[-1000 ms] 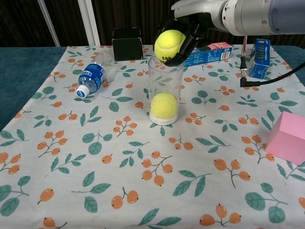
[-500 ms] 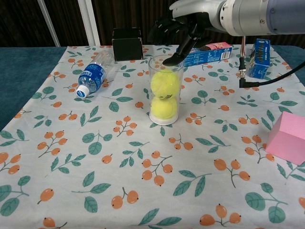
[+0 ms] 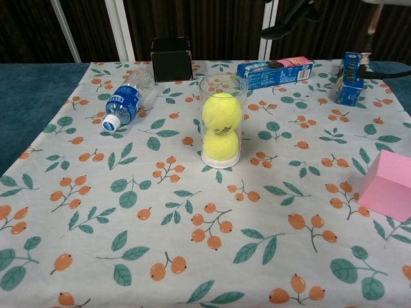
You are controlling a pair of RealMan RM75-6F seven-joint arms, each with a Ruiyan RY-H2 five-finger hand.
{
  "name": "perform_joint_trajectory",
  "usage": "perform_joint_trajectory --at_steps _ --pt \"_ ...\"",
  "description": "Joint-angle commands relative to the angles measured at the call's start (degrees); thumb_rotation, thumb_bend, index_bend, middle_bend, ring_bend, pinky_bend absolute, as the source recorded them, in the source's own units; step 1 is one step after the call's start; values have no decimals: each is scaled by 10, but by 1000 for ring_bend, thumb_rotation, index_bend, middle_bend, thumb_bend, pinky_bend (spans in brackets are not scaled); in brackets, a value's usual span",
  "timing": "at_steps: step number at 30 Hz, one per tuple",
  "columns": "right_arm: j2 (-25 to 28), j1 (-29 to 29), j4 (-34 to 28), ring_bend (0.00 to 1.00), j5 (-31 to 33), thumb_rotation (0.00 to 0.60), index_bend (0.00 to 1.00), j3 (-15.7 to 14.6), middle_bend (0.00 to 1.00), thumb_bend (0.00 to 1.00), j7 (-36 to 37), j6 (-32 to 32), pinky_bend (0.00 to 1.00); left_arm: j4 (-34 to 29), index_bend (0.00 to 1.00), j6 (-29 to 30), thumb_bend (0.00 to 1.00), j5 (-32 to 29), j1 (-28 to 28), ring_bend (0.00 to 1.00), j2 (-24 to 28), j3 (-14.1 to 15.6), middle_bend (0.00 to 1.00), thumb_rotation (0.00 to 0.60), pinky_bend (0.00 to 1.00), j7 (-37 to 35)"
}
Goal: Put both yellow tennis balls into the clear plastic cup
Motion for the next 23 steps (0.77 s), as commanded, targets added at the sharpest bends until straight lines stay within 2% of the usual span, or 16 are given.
perform_joint_trajectory --at_steps 1,9,12,16,23 --pt "56 -71 -20 150 -89 600 191 -32 174 368 36 56 63 0 68 3 89 3 0 0 -1 0 0 600 75 0" --pt "107 -215 -38 138 -277 600 173 -136 170 368 89 184 60 6 63 19 89 17 3 0 -12 1 0 600 37 1" --pt "104 -263 -17 117 -329 600 167 -170 166 368 72 231 50 6 63 22 89 16 5 0 -14 0 0 600 37 3" --pt "85 -307 12 107 -367 600 164 -197 161 368 36 270 43 4 64 18 88 12 4 0 -14 0 0 600 37 6" --pt "53 -359 52 99 -400 600 163 -212 156 368 3 307 41 8 63 14 89 15 1 0 -17 2 0 600 37 9"
